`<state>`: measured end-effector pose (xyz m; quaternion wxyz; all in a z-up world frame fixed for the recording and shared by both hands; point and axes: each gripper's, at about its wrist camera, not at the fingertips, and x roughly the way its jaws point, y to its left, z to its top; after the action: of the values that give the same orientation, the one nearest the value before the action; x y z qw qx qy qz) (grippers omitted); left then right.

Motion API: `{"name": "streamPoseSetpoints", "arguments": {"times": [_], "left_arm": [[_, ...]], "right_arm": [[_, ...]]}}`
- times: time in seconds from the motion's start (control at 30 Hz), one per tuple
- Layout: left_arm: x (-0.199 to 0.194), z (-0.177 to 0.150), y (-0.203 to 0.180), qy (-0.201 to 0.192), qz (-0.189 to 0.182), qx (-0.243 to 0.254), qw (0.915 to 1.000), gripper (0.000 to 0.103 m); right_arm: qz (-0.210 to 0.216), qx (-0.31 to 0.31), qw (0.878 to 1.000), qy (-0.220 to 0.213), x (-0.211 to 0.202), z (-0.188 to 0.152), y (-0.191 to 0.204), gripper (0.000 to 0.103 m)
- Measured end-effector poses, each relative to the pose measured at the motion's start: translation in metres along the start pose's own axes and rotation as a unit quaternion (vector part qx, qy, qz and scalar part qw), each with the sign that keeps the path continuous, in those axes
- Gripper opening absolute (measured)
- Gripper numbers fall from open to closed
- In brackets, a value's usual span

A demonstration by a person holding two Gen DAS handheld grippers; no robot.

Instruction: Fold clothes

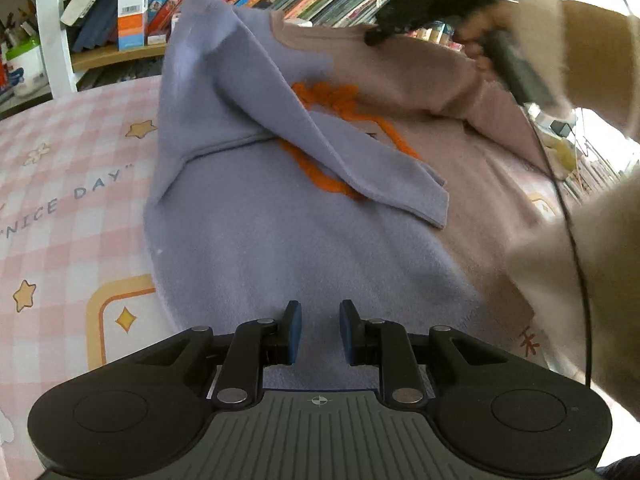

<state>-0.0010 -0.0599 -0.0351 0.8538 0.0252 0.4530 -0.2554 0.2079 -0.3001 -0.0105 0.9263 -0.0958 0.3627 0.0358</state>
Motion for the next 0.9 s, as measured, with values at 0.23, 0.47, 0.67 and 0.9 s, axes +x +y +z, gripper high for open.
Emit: {"name": "streamPoseSetpoints", "arguments": {"times": [0.23,0.47,0.67,0.9], "left_arm": [[-0.001,0.001,0.004,0.0,0.002,-0.001,1.0,0.022],[-0.004,0.005,0.009,-0.005,0.005,-0.009,0.9999,0.022],[-0.005,0.005,0.005,-0.005,0.012,-0.005,0.9999,0.022],[-0.018,0.002,0.007,-0.018,0.029,-0.011,0.9994,0.022]], "right_arm": [[-0.034,0.038,0.998,-0.04,-0.009,-0.005,-0.008,0.071],[-0.014,0.08,0.996,-0.027,-0.075,-0.084,-0.016,0.07],[0.032,0.076,0.996,0.034,-0.097,-0.13,-0.027,0.06],[0.035,0.076,0.993,0.082,-0.061,-0.119,-0.026,0.057]]}}
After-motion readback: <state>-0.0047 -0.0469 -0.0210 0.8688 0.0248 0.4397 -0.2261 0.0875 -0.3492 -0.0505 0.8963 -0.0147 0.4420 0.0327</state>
